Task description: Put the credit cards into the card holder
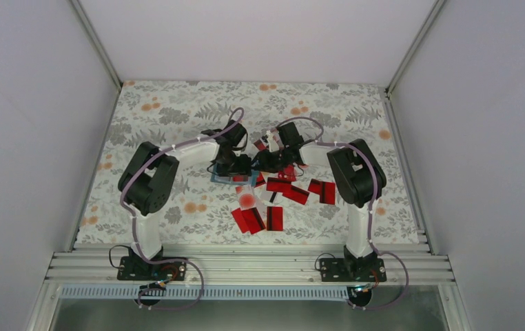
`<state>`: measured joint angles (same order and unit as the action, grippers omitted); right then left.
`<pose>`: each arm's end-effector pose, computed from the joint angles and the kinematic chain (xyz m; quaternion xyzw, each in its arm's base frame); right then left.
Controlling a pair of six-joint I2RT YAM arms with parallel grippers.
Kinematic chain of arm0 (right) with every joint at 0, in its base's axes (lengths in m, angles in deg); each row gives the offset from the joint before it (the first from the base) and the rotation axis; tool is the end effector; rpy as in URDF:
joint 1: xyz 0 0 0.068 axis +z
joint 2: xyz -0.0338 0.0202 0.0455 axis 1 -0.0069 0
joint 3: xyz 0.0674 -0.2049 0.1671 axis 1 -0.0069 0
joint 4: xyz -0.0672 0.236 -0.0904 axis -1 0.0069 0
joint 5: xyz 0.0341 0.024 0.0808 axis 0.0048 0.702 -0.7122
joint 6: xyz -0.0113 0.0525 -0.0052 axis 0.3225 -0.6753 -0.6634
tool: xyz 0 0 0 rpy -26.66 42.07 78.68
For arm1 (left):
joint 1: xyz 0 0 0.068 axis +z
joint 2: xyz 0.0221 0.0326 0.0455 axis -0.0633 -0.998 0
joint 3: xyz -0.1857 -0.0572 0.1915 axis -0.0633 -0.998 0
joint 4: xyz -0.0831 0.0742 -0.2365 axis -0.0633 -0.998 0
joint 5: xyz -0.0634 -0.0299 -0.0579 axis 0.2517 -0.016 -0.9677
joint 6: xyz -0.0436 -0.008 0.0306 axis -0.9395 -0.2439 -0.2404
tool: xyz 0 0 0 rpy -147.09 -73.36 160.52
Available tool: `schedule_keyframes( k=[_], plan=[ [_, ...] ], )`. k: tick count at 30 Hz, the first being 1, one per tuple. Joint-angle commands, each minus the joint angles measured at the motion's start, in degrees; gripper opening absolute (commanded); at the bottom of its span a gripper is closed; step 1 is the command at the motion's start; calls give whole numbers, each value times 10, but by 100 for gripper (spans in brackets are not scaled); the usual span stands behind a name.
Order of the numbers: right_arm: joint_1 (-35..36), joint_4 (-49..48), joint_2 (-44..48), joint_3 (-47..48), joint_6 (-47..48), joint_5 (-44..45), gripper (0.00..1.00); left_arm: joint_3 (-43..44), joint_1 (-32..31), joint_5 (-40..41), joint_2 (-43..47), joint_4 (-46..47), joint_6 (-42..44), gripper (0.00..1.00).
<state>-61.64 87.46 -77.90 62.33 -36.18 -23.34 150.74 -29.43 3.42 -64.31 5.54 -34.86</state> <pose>0.3382 0.2068 0.1127 -0.1011 0.8968 0.4263 0.0619 0.3099 -0.2121 0.1541 0.0427 0.9812 -0.1793 0.0577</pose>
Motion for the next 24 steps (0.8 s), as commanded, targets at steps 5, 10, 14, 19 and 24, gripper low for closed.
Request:
schedule_keyframes(
  k=[5, 10, 14, 19, 24],
  plan=[
    [12, 64, -14, -23, -12, 21, 37, 62, -50, 45, -67, -43, 23, 67],
    [12, 71, 0, -19, -2, 13, 39, 93, -63, 70, -82, -64, 39, 67],
    [12, 86, 5, 1, 11, 16, 42, 102, -68, 71, -80, -65, 51, 73],
    [11, 110, 11, 32, 25, 29, 45, 94, -69, 64, -65, -52, 56, 85],
    [7, 136, 20, 51, 38, 41, 47, 94, -69, 45, -60, -33, 57, 91]
  ],
)
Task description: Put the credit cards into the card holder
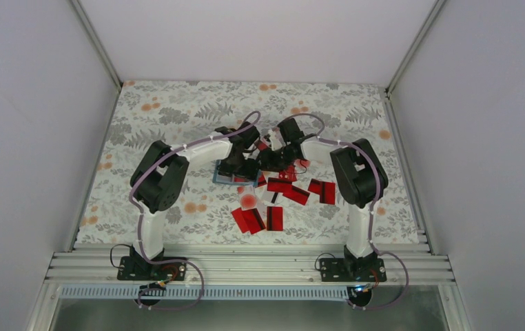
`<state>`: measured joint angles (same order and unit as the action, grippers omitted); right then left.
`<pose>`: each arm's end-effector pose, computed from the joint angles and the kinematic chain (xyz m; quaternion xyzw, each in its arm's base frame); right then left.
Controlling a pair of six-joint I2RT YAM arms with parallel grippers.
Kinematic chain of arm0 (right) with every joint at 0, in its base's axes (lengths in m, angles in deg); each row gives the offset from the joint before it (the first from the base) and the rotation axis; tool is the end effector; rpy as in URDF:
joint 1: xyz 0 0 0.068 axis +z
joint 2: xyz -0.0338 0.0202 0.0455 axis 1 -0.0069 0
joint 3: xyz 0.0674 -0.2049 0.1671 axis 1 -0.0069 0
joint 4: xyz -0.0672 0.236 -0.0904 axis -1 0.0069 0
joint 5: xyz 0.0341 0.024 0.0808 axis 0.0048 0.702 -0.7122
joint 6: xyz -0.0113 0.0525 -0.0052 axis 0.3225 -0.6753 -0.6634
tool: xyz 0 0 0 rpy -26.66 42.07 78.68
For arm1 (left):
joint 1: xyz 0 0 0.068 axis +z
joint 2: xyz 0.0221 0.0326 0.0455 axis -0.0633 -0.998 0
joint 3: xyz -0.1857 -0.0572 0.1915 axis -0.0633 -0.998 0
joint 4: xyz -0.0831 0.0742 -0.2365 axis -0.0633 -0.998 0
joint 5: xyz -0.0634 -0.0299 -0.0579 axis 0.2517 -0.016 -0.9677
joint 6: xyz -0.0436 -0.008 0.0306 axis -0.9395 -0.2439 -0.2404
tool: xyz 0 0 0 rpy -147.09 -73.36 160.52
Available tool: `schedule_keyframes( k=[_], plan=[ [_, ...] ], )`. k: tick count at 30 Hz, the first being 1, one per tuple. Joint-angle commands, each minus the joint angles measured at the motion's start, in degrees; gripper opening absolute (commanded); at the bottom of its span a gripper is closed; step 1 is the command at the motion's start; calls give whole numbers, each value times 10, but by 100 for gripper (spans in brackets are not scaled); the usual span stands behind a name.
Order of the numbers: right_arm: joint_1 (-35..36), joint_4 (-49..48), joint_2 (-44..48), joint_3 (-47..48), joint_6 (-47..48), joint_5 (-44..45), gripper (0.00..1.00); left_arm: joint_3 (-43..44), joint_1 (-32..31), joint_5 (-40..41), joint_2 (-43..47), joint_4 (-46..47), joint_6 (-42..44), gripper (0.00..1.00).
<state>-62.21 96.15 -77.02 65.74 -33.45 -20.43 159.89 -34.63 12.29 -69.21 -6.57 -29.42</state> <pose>0.3416 0.2026 0.1252 -0.0994 0.9129 0.3924 0.0536 0.3032 -0.2433 0.1584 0.1210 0.9886 -0.0793 0.0405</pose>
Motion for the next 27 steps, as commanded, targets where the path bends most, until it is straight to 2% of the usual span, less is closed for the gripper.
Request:
schedule_keyframes(
  k=[1, 10, 16, 27],
  plan=[
    [10, 53, 16, 17, 12, 17, 47, 5, -17, -42, -15, 89, 4, 92],
    [-11, 56, 91, -14, 14, 49, 50, 44, -16, -38, -43, 92, 14, 94],
    [-12, 43, 119, -58, 7, 48, 49, 75, -16, -33, -66, 80, 14, 92],
    [-18, 42, 139, -80, -9, 76, 49, 82, -20, -2, -53, 71, -19, 79]
  ],
)
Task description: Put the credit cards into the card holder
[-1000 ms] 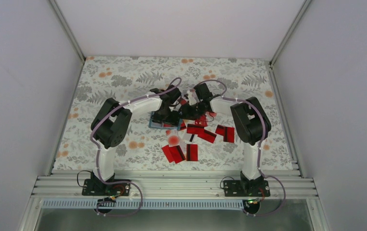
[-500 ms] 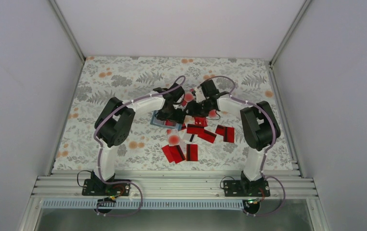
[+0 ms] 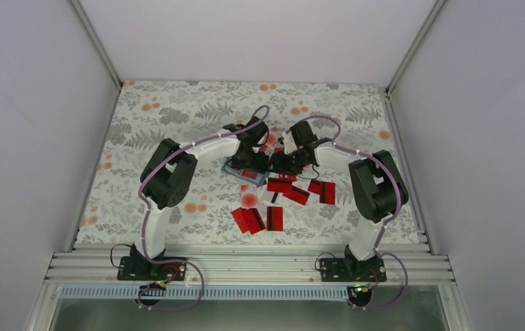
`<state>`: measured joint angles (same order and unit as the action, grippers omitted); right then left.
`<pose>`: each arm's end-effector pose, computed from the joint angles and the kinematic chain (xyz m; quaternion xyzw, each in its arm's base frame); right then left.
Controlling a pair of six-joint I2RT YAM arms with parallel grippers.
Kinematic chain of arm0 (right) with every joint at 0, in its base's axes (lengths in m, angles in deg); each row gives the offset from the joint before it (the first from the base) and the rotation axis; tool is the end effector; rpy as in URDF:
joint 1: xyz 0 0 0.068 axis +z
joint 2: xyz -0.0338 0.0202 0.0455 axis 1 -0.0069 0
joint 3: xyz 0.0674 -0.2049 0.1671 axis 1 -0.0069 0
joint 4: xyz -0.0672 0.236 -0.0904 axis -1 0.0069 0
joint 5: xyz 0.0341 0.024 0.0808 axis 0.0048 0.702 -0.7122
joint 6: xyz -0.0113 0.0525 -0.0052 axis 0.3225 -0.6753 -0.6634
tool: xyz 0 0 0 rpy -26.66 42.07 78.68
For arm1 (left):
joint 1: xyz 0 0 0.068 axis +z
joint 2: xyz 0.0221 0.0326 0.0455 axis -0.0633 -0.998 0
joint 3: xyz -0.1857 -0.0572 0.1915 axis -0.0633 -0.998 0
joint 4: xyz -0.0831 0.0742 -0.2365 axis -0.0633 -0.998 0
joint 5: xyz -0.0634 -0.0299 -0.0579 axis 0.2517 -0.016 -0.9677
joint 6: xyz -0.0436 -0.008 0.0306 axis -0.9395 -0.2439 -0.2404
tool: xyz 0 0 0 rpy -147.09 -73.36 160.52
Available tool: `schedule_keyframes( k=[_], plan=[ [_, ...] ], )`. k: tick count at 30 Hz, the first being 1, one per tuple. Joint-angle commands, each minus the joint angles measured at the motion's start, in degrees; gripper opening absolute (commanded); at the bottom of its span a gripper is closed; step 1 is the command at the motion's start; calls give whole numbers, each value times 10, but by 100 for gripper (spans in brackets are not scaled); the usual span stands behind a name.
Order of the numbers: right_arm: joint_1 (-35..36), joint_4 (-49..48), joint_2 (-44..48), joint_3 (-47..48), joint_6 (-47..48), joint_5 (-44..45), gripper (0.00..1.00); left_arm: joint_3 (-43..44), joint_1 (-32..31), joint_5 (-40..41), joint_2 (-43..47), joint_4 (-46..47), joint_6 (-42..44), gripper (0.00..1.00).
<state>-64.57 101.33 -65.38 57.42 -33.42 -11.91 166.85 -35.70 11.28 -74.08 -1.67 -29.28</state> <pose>0.3113 0.1657 0.1523 -0.0600 0.9402 0.3254 0.0813 0.3259 -0.2720 0.1594 0.1345 0.9799 -0.1188 0.0868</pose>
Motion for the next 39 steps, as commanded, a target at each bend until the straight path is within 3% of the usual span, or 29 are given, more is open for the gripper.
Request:
schedule_keyframes(
  k=[1, 5, 8, 12, 39],
  plan=[
    [5, -10, 23, 3, -10, -7, 49, 10, -11, 8, -3, 23, -22, 78],
    [1, -12, 26, 2, -15, 2, 49, -4, -14, 11, 4, 29, -26, 69],
    [-8, -12, 30, 2, -23, 10, 49, -14, -15, 2, 11, 35, -27, 68],
    [-25, -8, 31, 4, -21, 7, 50, -24, -14, -18, 32, 43, -41, 73],
    [-45, -35, 37, -19, -51, -100, 57, -14, -2, -90, 58, 61, -61, 80]
  ],
)
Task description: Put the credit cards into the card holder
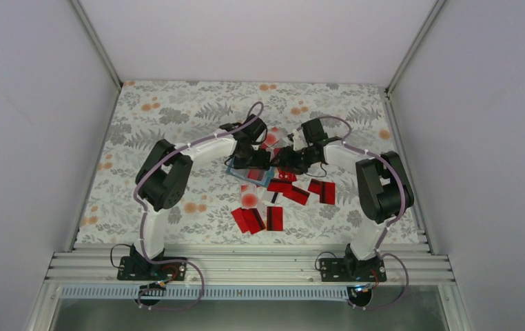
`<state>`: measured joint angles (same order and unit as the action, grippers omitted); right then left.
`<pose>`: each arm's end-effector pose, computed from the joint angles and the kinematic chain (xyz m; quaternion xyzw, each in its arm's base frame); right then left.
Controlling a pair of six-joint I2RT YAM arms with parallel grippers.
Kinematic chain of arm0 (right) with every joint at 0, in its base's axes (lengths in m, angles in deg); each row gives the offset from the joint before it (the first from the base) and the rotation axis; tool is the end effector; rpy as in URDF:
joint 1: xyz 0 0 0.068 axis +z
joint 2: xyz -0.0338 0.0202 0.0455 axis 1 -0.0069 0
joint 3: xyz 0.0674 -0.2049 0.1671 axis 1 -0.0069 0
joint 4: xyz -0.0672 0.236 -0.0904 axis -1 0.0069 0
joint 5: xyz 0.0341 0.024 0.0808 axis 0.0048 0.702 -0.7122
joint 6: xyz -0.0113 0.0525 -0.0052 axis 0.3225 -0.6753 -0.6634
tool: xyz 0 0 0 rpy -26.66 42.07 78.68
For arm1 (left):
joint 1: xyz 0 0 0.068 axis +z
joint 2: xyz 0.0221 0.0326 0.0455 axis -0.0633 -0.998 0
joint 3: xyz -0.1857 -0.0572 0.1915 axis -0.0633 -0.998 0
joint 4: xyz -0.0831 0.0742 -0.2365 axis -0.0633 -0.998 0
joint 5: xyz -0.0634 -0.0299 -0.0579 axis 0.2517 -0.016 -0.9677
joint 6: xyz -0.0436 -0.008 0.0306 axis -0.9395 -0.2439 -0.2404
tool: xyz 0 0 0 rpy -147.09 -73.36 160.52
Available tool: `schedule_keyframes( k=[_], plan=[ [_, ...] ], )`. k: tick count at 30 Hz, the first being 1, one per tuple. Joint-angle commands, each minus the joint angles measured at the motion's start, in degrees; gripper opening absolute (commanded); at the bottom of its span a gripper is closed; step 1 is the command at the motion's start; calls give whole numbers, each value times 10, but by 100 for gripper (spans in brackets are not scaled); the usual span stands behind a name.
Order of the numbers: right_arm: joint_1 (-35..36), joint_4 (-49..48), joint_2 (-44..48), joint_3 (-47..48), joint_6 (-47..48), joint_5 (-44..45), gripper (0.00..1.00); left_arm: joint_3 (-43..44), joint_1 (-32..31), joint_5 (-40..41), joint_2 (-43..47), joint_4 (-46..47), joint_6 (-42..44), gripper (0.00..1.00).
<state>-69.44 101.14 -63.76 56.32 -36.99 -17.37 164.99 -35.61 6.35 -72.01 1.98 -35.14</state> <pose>0.3178 0.1393 0.1584 -0.0035 0.9281 0.3658 0.0694 0.3235 -0.2731 0.1677 0.0920 0.9765 -0.1762 0.0835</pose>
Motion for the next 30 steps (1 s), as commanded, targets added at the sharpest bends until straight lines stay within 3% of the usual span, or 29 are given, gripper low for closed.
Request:
schedule_keyframes(
  k=[1, 13, 22, 30],
  plan=[
    [3, -37, 21, -12, -19, -48, 60, 5, -2, -40, 40, 22, -4, 80],
    [4, -40, 31, -19, -23, -50, 67, -8, 22, -20, 84, 10, 4, 80],
    [4, -70, 23, -27, -35, -71, 68, -29, 95, 1, 109, -14, 65, 79],
    [6, -81, 12, -7, -36, -90, 75, -82, 131, -13, 106, -3, 140, 81]
  ],
)
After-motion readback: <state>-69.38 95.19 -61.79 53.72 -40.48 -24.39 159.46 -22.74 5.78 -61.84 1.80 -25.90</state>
